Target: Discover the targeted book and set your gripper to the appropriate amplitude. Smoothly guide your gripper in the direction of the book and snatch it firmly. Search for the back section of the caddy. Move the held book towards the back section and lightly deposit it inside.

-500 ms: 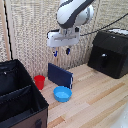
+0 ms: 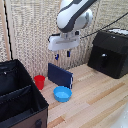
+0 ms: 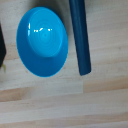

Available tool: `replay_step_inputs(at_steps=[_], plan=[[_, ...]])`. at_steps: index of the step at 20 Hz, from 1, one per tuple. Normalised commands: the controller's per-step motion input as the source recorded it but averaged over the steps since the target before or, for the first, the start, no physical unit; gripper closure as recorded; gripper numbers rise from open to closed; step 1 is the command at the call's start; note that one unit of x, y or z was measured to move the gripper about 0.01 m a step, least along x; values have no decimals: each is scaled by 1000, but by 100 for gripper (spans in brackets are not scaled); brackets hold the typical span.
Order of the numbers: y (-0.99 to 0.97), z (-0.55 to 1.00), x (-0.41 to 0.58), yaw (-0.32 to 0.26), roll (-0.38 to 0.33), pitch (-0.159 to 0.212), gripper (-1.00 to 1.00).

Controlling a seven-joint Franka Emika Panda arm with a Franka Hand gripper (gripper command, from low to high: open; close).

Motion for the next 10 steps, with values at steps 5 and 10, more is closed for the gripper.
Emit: replay_step_inputs(at_steps=[5, 10], plan=[[-213, -159, 233, 176, -2, 2, -100], [32, -257, 241, 104, -63, 0, -100]])
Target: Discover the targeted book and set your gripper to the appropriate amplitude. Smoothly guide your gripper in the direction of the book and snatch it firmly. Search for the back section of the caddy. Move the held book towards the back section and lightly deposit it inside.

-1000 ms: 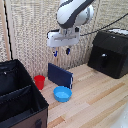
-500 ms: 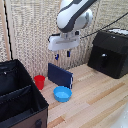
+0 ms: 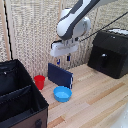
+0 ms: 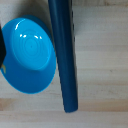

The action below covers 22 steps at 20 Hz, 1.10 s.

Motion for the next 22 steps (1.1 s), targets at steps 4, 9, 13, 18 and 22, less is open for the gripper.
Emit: replay_step_inputs(at_steps=[4, 9, 13, 18, 22], plan=[[-12, -356, 286, 48, -38, 0, -100], [-70, -313, 310, 0, -12, 0, -100], [-79, -156, 281, -6, 0, 0, 100], [-7, -11, 14, -19, 0, 0, 100], [41, -74, 146, 7, -18, 0, 100]])
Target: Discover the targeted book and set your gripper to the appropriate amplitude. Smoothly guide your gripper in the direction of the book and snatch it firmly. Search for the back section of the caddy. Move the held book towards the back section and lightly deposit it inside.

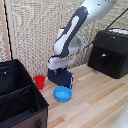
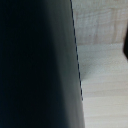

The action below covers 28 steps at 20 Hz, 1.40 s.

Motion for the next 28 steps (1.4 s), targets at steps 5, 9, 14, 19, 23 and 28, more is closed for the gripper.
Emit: replay_step_inputs(at_steps=[5, 9, 14, 19, 23, 28], plan=[[0, -53, 105, 1, -4, -12, 100], [-44, 336, -1, -119, -6, -52, 100], [-269, 995, 1, -212, 0, 15, 100], [-333, 1000, 0, -180, 0, 40, 100], [-311, 1000, 0, -163, 0, 29, 100], [-15, 1000, 39, -214, -2, 2, 100]])
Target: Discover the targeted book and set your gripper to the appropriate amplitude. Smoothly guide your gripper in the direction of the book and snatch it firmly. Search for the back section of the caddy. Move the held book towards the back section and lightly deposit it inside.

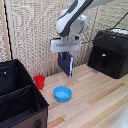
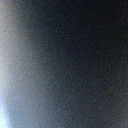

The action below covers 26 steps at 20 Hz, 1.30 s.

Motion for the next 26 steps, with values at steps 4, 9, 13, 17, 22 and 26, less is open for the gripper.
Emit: replay_step_inputs(at_steps=[4, 9, 13, 17, 22, 26], plan=[[98, 961, 9, -289, -12, -23, 100], [37, 823, -53, -305, 34, -55, 100], [62, 806, -58, -297, 46, -58, 100], [185, 701, -46, -243, 98, -40, 100], [414, 642, 1, -159, 104, 0, 100], [660, 691, 71, -84, 68, 0, 100]])
